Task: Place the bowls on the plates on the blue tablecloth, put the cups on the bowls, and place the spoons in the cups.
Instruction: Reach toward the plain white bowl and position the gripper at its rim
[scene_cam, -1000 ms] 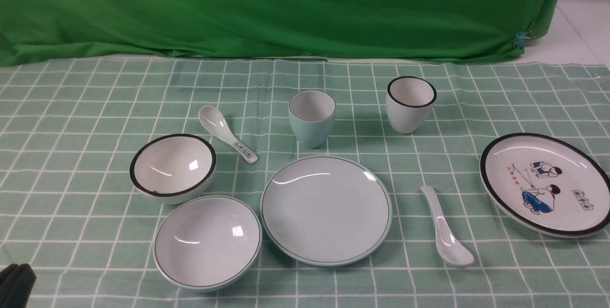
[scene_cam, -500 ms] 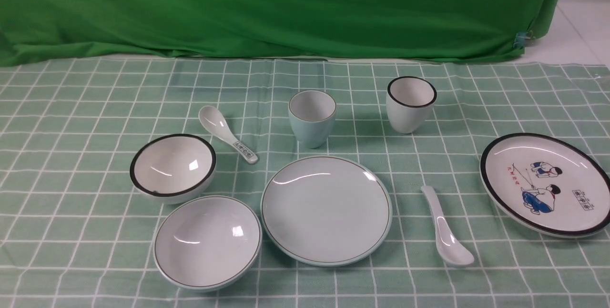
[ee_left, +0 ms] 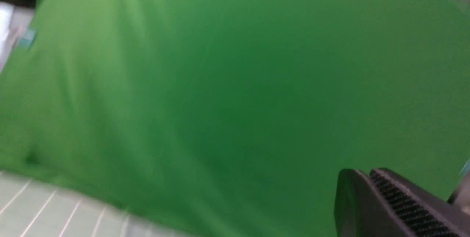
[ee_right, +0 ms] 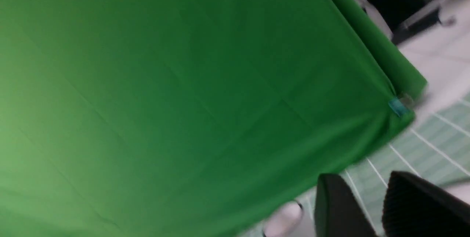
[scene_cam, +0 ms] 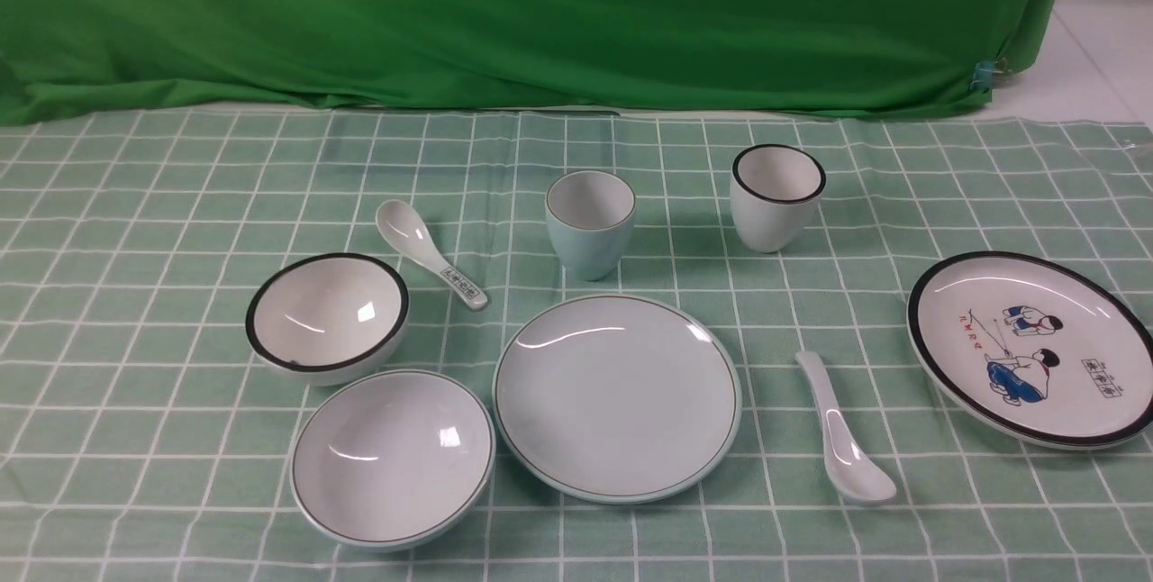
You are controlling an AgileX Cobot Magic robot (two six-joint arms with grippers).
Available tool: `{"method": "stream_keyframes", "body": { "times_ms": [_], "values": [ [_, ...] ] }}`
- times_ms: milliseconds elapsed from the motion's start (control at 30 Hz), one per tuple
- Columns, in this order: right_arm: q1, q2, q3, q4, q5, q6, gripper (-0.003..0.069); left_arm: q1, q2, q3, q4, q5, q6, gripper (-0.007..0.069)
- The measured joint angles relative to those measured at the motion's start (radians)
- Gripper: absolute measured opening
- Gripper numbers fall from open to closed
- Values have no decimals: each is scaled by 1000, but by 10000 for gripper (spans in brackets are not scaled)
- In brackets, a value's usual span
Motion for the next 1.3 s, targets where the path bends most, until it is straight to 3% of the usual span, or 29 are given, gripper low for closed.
{"method": "stream_keyframes", "body": {
  "times_ms": [133,200,300,367,400,433,533,733,967,1133,1267,1300],
  "values": [
    [57,13,-169,-171,218,17,99,0,220,-147,-63,340,215,17],
    [124,81,-358,-235,469,-28,39,0,364,-195,-116,525,341,17],
    [214,206,-556,-251,780,-144,22,0,570,-214,-167,690,417,17],
    [288,324,-685,-250,1032,-205,22,-2,676,-216,-174,731,440,15],
    [303,348,-696,-250,1057,-209,22,-5,707,-216,-174,733,445,11],
    [361,445,-779,-249,1266,-232,22,-22,773,-216,-166,720,453,6],
    [450,580,-843,-248,1446,-248,22,-72,845,-217,-150,662,455,2],
    [617,801,-859,-240,1421,-250,22,-206,1013,-262,-57,607,344,1],
    [710,927,-859,-236,1310,-251,22,-229,1171,-318,36,595,263,11],
    [741,963,-859,-232,1225,-250,22,-229,1241,-319,103,508,259,99],
    [741,964,-859,-232,1187,-250,22,-229,1296,-319,114,448,245,258],
    [741,964,-859,-232,1185,-250,22,-229,1299,-319,114,445,245,266]
  ]
}}
